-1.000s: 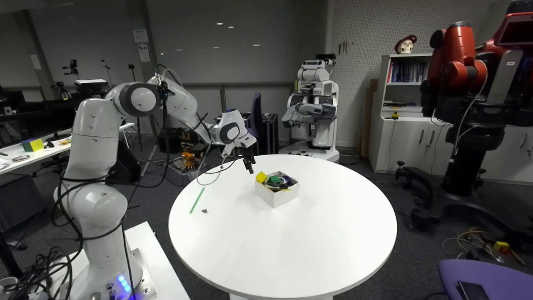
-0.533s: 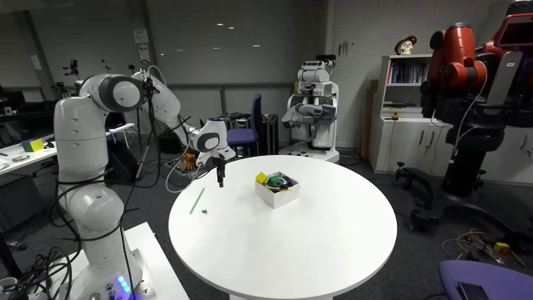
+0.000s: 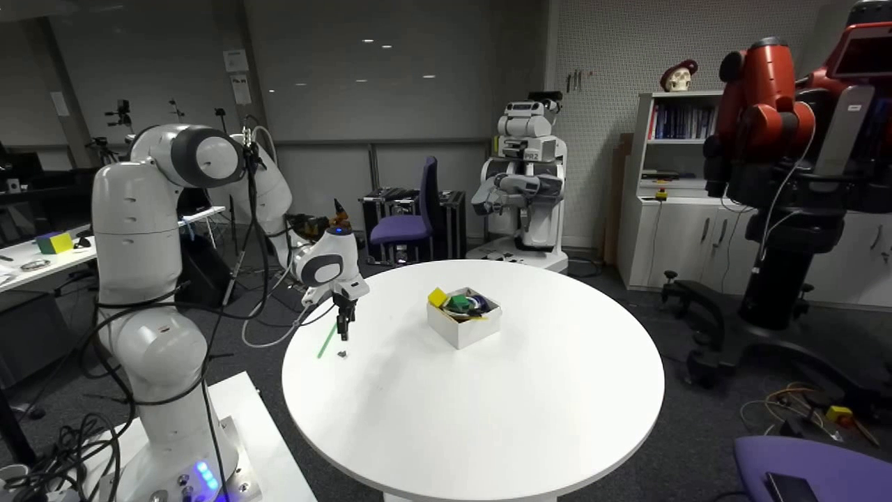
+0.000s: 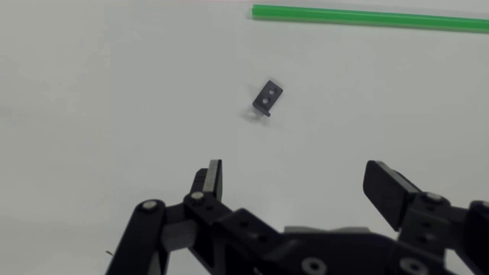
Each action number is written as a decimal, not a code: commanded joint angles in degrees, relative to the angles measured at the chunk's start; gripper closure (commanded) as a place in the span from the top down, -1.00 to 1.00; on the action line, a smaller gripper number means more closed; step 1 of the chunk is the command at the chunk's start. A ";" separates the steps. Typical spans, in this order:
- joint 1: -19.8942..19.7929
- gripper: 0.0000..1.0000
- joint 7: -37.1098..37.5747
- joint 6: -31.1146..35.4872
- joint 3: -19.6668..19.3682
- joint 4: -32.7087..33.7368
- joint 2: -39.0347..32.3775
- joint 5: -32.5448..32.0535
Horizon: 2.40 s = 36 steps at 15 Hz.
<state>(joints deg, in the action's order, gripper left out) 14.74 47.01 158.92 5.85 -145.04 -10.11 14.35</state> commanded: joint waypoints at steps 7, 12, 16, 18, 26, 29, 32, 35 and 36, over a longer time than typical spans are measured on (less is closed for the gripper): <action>1.91 1.00 -0.23 22.36 2.55 -9.01 -4.98 1.52; 5.73 1.00 -0.15 24.31 0.17 -7.43 -8.54 1.91; 10.74 1.00 0.52 23.90 -4.39 -6.36 -9.90 1.67; 13.06 1.00 0.84 23.69 -6.63 -5.70 -10.47 1.56; 20.28 1.00 1.32 22.73 -12.55 -3.60 -13.04 1.58; 21.90 1.00 1.43 22.70 -13.70 -3.08 -13.62 1.75; 23.39 0.32 1.56 22.49 -14.95 -2.79 -13.84 1.81; 24.43 -0.15 1.70 22.24 -15.94 -2.54 -13.85 1.89; 24.62 -0.30 1.73 22.14 -16.09 -2.54 -13.76 1.93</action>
<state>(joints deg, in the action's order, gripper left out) 37.51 48.05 181.46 -8.87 -148.08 -23.67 14.92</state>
